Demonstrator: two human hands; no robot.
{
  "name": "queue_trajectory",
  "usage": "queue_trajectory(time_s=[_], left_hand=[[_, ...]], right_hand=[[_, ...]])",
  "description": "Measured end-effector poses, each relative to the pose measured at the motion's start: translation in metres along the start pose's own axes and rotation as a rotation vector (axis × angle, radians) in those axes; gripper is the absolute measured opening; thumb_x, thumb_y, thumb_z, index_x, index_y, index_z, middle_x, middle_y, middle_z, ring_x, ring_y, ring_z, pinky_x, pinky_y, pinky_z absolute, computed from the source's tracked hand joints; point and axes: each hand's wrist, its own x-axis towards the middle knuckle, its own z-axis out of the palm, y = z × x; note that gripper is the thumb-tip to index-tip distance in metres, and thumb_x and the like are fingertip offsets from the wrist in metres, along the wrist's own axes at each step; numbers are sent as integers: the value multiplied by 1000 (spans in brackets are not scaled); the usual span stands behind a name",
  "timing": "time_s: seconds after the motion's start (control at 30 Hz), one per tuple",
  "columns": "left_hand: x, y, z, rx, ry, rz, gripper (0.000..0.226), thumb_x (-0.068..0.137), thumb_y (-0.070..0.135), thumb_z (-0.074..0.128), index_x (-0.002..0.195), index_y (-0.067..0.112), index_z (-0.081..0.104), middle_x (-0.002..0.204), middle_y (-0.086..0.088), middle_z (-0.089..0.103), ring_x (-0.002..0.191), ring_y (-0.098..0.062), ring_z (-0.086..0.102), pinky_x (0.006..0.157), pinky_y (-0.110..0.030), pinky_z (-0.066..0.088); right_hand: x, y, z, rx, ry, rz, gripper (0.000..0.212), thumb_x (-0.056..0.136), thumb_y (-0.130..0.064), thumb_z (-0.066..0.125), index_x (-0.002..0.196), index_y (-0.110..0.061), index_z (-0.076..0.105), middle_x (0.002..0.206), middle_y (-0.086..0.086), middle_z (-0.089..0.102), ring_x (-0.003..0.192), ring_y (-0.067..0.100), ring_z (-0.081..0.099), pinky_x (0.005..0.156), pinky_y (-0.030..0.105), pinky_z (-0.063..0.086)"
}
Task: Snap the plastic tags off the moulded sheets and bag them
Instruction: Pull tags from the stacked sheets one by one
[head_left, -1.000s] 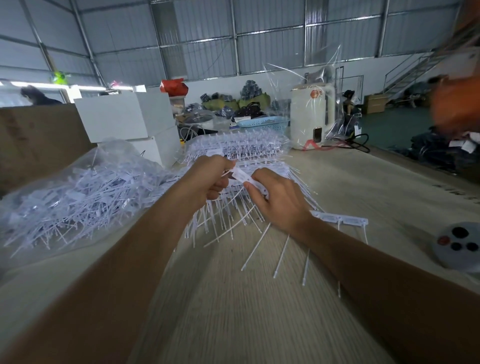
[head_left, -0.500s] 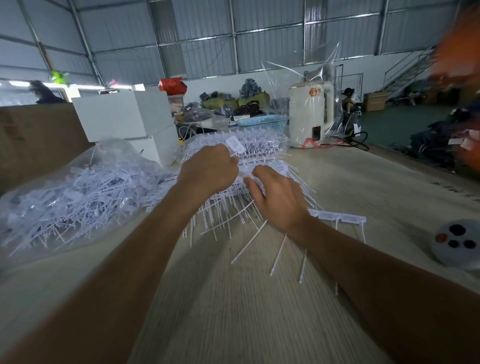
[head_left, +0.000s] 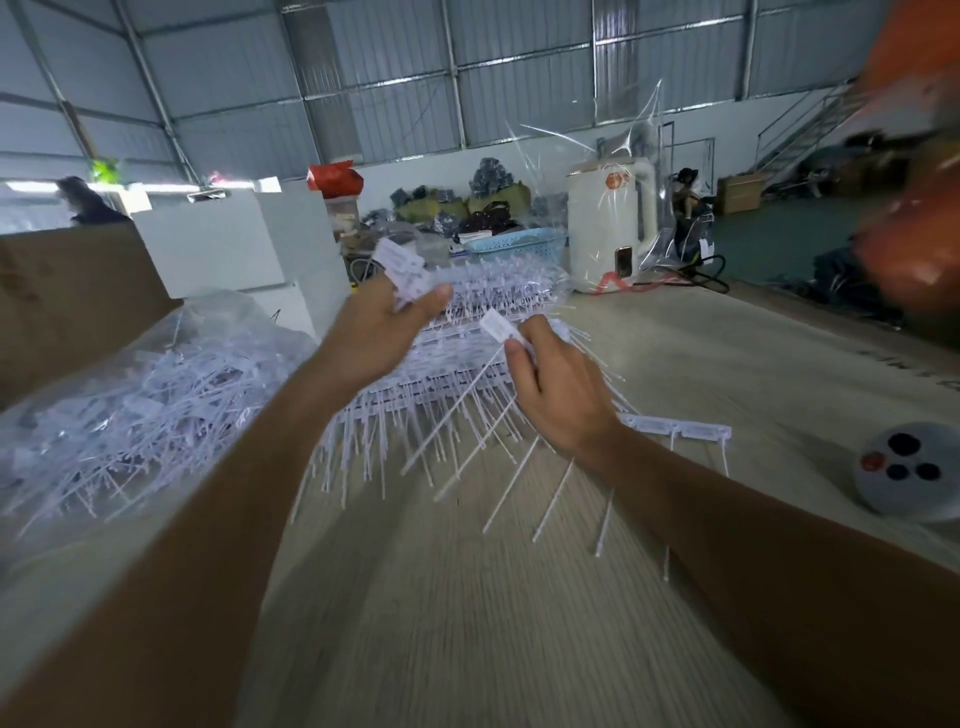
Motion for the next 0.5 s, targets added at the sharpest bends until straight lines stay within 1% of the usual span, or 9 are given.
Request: queue_trajectory(time_s=[0.07, 0.13, 0.2, 0.27, 0.3, 0.33, 0.4, 0.47, 0.5], left_hand=[[0, -1, 19, -53, -54, -4, 40, 93, 57, 56, 89, 18, 67, 80, 2, 68, 66, -2, 61, 68, -28, 50], [0, 1, 34, -110, -150, -9, 45, 90, 61, 59, 89, 17, 71, 73, 6, 68, 59, -4, 59, 61, -23, 46], [-3, 4, 45, -136, -206, 12, 37, 94, 55, 60, 86, 21, 71, 64, 15, 60, 56, -1, 50, 60, -22, 39], [-6, 6, 49, -141, -206, 43, 27, 100, 44, 56, 82, 28, 68, 60, 24, 59, 54, 8, 50, 57, -14, 37], [-6, 7, 49, -133, -197, 55, 27, 102, 41, 54, 81, 30, 66, 59, 27, 59, 54, 10, 51, 56, -12, 37], [-6, 7, 49, -122, -184, 55, 28, 103, 40, 53, 79, 30, 65, 58, 27, 59, 53, 10, 52, 57, -15, 37], [-4, 5, 47, -113, -160, 18, 33, 102, 42, 53, 74, 28, 64, 54, 22, 56, 50, 5, 49, 61, -27, 37], [-3, 2, 46, -119, -145, -10, 38, 102, 44, 53, 70, 26, 62, 50, 17, 51, 49, 0, 45, 61, -31, 36], [-3, 0, 46, -114, -136, -17, 39, 102, 45, 52, 69, 25, 61, 50, 16, 49, 48, -1, 44, 60, -31, 35]], right_hand=[[-2, -1, -1, 29, 9, -36, 11, 108, -29, 39, 100, -21, 39, 72, -5, 51, 55, 12, 47, 48, 25, 28], [-4, -2, -1, 35, 40, -76, 10, 107, -25, 41, 99, -20, 40, 72, -6, 48, 54, 14, 45, 49, 25, 26], [-5, -1, 0, 46, 66, -92, 11, 106, -23, 42, 96, -22, 38, 72, -7, 48, 54, 13, 43, 50, 27, 25], [-4, 1, -1, 63, 65, -98, 10, 105, -25, 43, 96, -23, 40, 73, -9, 50, 55, 6, 44, 52, 25, 26], [-3, 3, -2, 58, 62, -108, 11, 105, -27, 43, 97, -21, 45, 75, -8, 52, 56, 7, 45, 53, 26, 28], [-2, 4, -3, 41, 60, -121, 14, 104, -28, 43, 100, -18, 50, 79, -6, 56, 58, 11, 47, 55, 27, 31], [0, 6, -4, 15, 46, -147, 20, 103, -30, 42, 107, -17, 58, 91, -3, 63, 69, 14, 52, 61, 31, 37], [4, 6, -6, 15, 8, -154, 23, 104, -30, 42, 110, -19, 61, 102, -1, 67, 77, 18, 58, 66, 32, 41], [6, 6, -7, 21, -23, -151, 23, 104, -31, 42, 110, -20, 62, 104, 0, 68, 80, 20, 60, 67, 33, 42]])
